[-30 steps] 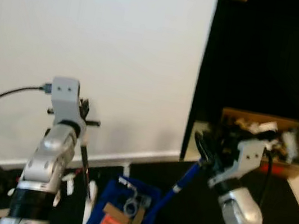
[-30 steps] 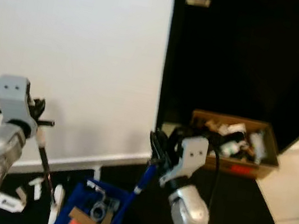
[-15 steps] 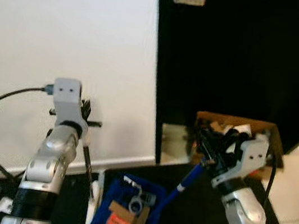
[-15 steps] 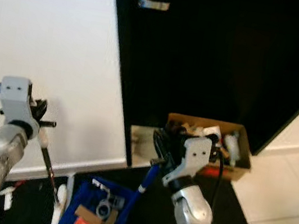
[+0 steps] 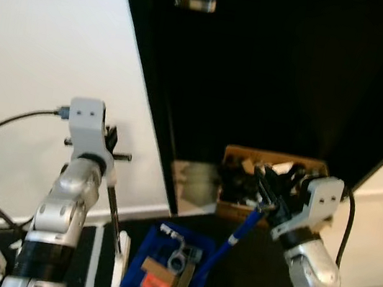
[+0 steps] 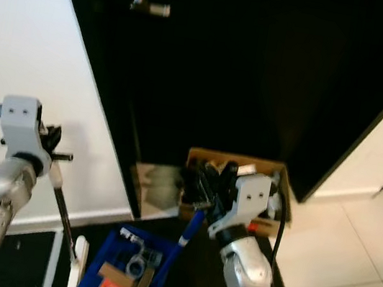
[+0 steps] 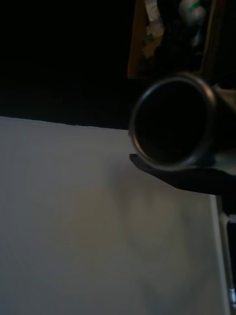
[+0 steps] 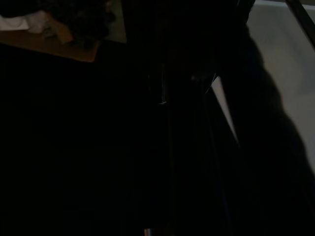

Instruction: Sweep floor

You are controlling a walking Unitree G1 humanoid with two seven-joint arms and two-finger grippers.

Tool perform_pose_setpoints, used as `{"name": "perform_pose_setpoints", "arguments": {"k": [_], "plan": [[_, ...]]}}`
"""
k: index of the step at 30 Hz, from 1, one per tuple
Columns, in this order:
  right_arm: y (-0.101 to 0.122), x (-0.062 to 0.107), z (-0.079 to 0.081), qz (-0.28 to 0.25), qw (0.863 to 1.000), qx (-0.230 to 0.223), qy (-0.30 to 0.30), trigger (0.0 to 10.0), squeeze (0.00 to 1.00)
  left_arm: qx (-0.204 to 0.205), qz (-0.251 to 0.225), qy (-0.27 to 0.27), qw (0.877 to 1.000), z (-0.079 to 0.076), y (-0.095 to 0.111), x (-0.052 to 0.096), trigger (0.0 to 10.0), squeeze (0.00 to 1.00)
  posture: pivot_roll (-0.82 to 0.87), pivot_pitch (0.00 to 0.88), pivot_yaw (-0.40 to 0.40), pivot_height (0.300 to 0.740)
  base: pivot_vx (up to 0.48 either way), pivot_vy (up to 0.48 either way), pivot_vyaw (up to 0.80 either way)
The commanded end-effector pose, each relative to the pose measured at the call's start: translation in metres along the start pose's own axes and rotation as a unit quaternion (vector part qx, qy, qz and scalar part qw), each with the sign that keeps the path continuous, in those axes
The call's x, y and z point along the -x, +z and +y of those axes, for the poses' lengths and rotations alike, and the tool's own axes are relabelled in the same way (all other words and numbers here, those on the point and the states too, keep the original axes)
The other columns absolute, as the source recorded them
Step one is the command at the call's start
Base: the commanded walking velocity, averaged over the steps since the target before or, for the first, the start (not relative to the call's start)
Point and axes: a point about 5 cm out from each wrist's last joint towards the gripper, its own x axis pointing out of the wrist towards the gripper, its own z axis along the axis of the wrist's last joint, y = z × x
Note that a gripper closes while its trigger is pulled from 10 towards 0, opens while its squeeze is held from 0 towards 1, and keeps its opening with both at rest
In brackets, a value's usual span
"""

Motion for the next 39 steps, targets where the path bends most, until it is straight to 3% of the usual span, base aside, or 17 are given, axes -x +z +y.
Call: {"name": "perform_pose_setpoints", "arguments": {"k": [1,27,39], "plan": [[0.0005,0.0003,0.0046,-0.011,1.000,-0.018,0.005,10.0,0.00,-0.013,-0.002,0.012,1.000,0.0059,0.0003,0.0011,10.0,0.00,0.01,0.182,0.118,0.740,0.289,-0.368,0.00],[0.0007,-0.0005,0.0040,-0.011,1.000,-0.016,0.005,10.0,0.00,-0.015,-0.002,0.017,1.000,0.0064,0.0008,0.0011,10.0,0.00,0.02,0.181,0.116,0.740,0.261,-0.338,0.00],[0.0008,-0.0008,0.0042,-0.011,1.000,-0.015,0.006,10.0,0.00,-0.009,-0.009,0.029,0.999,0.0087,0.0011,0.0020,10.0,0.00,0.01,0.180,0.116,0.740,0.000,0.000,0.00]]}}
